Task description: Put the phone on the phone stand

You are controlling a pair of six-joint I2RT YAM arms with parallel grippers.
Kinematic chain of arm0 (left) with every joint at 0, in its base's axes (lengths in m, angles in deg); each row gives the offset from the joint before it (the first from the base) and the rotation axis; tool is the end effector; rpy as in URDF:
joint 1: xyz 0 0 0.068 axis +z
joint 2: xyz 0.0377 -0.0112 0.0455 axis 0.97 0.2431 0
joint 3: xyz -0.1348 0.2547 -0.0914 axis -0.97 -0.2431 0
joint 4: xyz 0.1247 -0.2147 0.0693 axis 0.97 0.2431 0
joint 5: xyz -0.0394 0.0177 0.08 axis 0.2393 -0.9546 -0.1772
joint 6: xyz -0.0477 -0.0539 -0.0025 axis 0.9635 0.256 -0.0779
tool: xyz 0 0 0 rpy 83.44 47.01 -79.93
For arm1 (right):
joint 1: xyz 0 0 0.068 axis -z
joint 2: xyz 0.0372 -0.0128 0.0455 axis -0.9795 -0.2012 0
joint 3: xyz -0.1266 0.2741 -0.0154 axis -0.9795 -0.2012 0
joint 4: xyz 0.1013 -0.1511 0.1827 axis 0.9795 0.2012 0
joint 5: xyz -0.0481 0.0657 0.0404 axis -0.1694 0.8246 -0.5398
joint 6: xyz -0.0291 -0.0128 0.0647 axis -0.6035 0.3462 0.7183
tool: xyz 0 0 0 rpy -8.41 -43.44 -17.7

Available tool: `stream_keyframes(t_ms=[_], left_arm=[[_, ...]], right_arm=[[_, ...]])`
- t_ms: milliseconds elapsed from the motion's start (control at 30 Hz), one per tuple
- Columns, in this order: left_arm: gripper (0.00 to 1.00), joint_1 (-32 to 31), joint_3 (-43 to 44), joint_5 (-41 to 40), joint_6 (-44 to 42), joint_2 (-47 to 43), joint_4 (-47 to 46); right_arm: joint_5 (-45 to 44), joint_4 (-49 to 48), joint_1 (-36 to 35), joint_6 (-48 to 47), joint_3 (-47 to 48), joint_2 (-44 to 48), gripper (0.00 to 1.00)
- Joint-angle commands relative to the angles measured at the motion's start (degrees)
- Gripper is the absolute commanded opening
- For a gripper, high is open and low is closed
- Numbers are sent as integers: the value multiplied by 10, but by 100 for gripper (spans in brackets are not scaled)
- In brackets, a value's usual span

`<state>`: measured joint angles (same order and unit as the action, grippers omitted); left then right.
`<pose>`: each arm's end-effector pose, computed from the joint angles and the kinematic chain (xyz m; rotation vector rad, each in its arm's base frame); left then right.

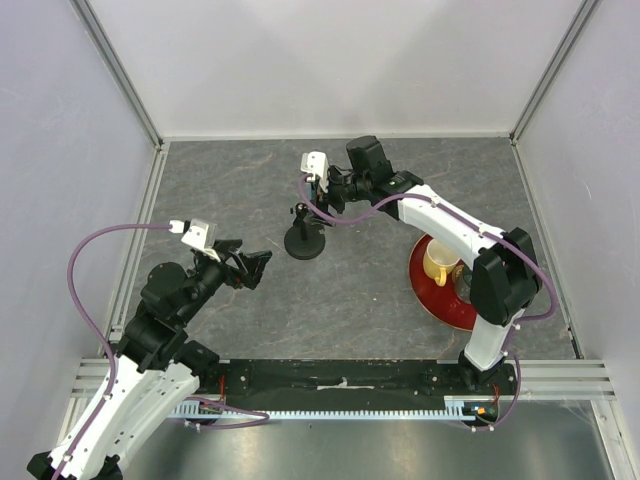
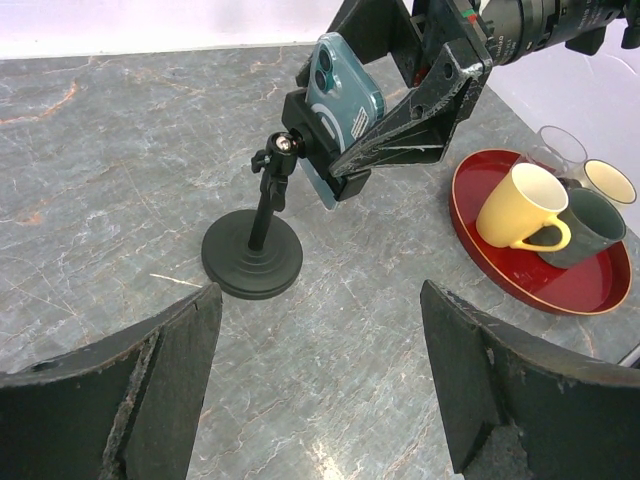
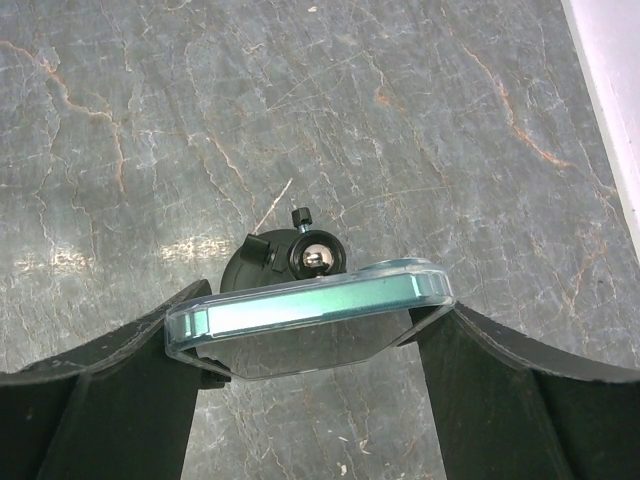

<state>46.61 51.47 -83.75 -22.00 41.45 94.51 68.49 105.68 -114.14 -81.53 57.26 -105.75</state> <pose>0.0913 -0.0534 0.3291 0.2342 1.6725 -0.6096 0.3337 0.2844 0.3321 -1.4743 1.4582 0.7041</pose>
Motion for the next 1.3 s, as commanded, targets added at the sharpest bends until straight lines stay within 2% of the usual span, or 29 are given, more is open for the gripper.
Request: stream_keyframes(t_ms=[0,67,100,167,233,267,333,367,467,533,600,667,767,967,1267], left_arm=[[86,4,0,7,3,-2,-22],[86,4,0,7,4,-2,-21],[86,4,1,6,4,-2,-21],[86,4,0,5,4,-3,-21],[86,4,0,4,5,-4,-22],[86,4,1,2,5,-6,-21],[86,4,1,1,5,-8,-19],[86,4,1,0,5,-8,-18],[86,4,2,0,6,-10,-17],[86,3,2,0,6,-10,-17],[86,3,1,0,6,-13,-17],[86,2,1,0,7,-14,-17],[86,0,0,2,7,-19,-17],[86,-13,0,0,5,-23,-16],[85,-42,0,-7,4,-23,-14]], right_arm=[[50,-12,-2,11,16,4,33],[36,-18,-2,27,15,6,17],[26,-33,-2,53,12,7,0],[-16,-76,-2,94,-9,24,0],[-70,-199,-2,169,-75,60,0],[-171,-285,-3,196,-115,72,0],[-300,-338,-2,273,-133,88,0],[-484,-366,-2,305,-136,88,0],[-704,-388,-1,370,-131,81,0],[-792,-378,14,383,-102,64,0],[-832,-348,31,397,-49,36,0],[-836,-312,49,407,-7,12,0],[-855,-248,86,406,129,-58,0],[-893,-139,161,436,319,-183,0],[-945,-141,254,442,402,-274,0]])
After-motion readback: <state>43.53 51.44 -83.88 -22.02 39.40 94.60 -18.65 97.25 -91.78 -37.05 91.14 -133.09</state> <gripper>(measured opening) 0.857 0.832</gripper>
